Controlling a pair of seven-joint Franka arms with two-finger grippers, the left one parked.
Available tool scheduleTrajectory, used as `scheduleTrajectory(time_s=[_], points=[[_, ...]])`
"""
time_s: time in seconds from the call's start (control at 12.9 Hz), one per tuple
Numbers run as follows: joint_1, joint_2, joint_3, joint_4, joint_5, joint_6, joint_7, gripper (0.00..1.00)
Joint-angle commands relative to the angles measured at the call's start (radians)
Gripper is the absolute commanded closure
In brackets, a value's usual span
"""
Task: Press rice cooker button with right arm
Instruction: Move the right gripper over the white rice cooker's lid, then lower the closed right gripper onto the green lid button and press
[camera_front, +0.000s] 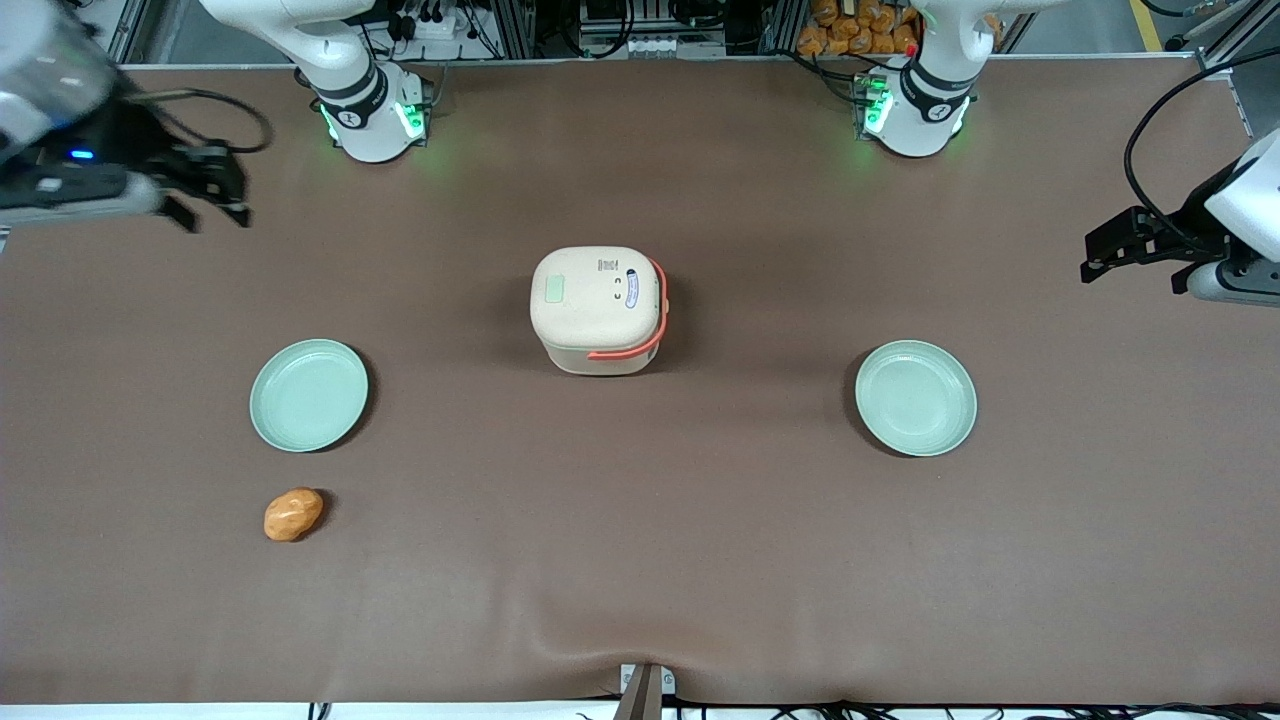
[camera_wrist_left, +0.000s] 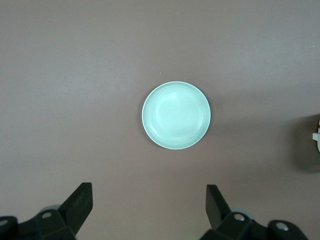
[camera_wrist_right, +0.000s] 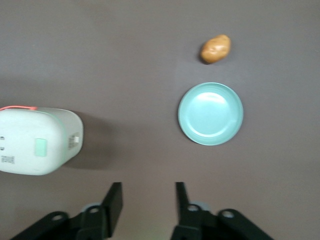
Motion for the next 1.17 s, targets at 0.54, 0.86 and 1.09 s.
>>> scheduleTrajectory(time_s=[0.54, 0.86, 1.09], points=[[0.248, 0.192, 0.055, -0.038, -0.009, 0.183, 0.41, 1.0], [0.34, 0.194, 0.055, -0.214, -0.013, 0.396, 0.542, 1.0], [0.357, 0.197, 0.055, -0.305, -0.013, 0.5, 0.548, 1.0]])
